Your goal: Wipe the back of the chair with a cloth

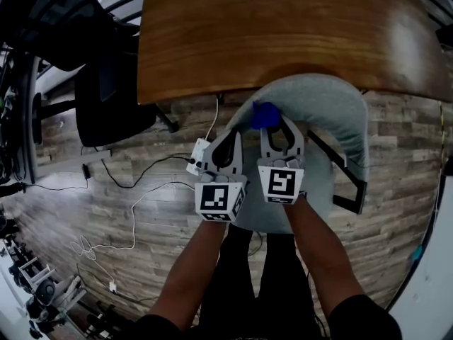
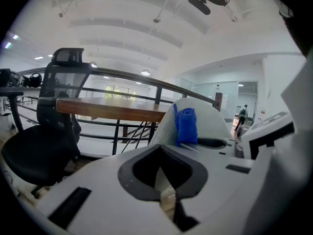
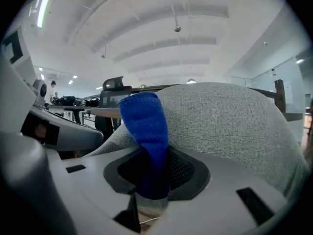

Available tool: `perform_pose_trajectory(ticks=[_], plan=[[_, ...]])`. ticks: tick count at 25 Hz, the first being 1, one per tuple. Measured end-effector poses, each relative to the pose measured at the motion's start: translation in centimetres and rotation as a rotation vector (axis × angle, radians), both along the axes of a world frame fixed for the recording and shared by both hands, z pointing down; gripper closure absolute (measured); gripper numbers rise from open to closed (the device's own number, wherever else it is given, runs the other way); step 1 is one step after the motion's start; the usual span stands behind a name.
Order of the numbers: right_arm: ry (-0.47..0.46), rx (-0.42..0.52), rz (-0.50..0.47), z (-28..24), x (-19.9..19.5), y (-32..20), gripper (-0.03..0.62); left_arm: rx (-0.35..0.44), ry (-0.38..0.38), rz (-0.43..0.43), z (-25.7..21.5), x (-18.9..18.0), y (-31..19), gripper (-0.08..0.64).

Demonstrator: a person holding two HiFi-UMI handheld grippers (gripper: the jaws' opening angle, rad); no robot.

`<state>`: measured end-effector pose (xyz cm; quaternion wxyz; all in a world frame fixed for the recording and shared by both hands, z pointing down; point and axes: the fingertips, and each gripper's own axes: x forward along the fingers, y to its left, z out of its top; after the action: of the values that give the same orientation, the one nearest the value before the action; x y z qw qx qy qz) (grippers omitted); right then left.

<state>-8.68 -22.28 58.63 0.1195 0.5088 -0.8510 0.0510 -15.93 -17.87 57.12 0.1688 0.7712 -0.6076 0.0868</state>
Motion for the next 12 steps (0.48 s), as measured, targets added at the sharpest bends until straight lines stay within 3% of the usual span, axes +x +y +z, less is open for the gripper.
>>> perform_pose_trajectory(ticks=[12], plan=[[-0.014,-0.025,0.109,0.7,4.2,-1.4,0.476,-0.017,-0.033,0.081,1.0,3.9,-1.4,0.561]])
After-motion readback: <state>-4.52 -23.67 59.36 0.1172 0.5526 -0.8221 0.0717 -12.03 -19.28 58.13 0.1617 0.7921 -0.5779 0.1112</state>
